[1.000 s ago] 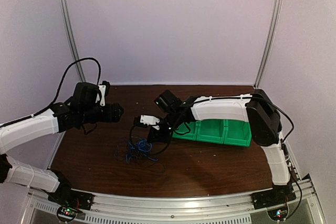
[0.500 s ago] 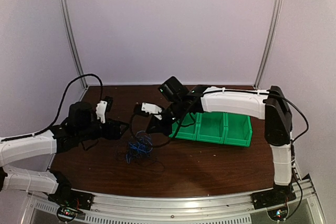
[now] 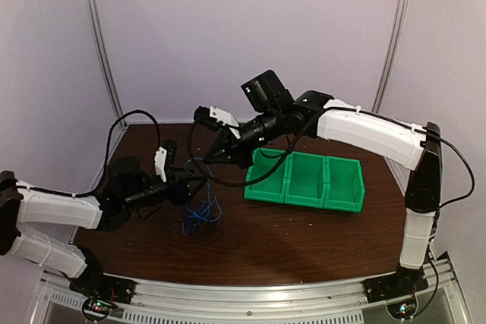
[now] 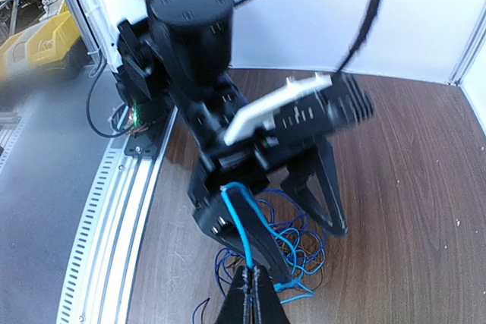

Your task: Untangle the cables

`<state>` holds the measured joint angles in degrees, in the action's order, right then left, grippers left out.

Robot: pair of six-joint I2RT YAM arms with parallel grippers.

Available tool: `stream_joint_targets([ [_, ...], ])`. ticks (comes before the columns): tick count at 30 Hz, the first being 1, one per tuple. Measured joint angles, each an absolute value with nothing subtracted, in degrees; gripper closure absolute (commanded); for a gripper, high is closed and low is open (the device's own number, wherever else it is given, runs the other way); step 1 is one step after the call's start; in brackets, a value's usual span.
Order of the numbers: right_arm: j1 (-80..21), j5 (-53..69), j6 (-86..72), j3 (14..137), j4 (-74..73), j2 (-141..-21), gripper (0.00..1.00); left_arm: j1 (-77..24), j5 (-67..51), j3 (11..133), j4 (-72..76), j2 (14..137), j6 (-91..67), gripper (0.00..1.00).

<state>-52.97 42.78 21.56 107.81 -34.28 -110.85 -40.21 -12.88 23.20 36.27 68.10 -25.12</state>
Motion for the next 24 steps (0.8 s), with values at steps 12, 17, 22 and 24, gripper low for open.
stream_joint_targets([
  [12,-49.17,47.70,25.91,118.21,-39.05,-107.13,1.00,-42.02,-11.20,23.81,51.40,94.48,-29.52,0.50],
  [17,-40.18,52.97,26.61,124.57,-39.99,-105.41,1.00,-42.02,-8.47,24.23,50.92,95.11,-30.26,0.47],
  [22,-27.64,59.22,21.34,132.31,-35.94,-105.03,1.00,-42.02,-5.85,27.53,46.72,95.22,-29.93,0.45],
  [24,-22.74,61.41,18.46,134.02,-33.74,-104.31,1.00,-42.02,-4.78,29.02,44.73,95.55,-29.61,0.45],
])
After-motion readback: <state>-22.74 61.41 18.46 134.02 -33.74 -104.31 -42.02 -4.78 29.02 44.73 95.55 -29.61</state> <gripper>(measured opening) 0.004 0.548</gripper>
